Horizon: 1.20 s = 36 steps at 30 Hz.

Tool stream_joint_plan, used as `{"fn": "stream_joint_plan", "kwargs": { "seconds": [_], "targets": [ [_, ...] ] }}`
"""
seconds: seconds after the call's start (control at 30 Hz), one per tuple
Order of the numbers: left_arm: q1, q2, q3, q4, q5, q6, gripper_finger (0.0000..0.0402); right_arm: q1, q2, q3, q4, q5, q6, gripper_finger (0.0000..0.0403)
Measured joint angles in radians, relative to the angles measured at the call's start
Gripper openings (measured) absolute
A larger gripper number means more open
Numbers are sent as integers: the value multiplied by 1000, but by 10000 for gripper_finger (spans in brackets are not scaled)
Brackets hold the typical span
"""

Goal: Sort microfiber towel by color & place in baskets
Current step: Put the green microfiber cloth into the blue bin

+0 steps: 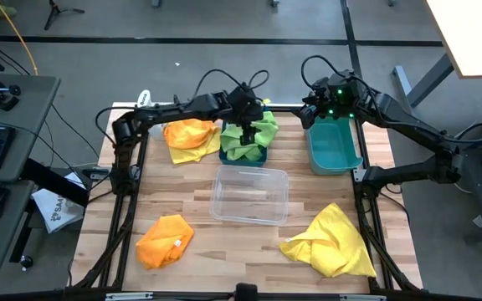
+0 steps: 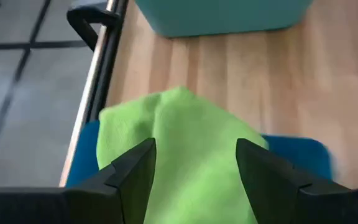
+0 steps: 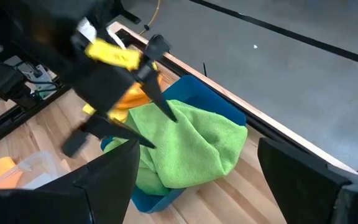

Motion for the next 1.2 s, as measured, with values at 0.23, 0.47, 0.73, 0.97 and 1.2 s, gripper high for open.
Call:
{"fn": "stream_joint_plan", "kwargs": {
  "seconds": [0.23, 0.47, 0.73, 0.97, 1.2],
  "targets": [
    [11, 129, -1, 37, -77, -7, 192, 0, 0, 0, 0, 0, 19, 321],
    [48, 195, 0, -131, -119, -130, 152, 8, 0, 0, -1, 1, 29, 321],
    [95, 194, 0, -162, -94, -235, 121, 14, 0, 0, -1, 14, 29, 321],
    [64, 209, -36, -63, -103, -272, 120, 14, 0, 0, -1, 14, 29, 321],
    [51, 204, -27, -148, -174, -239, 120, 14, 1, 0, -2, 14, 25, 321]
  ]
}}
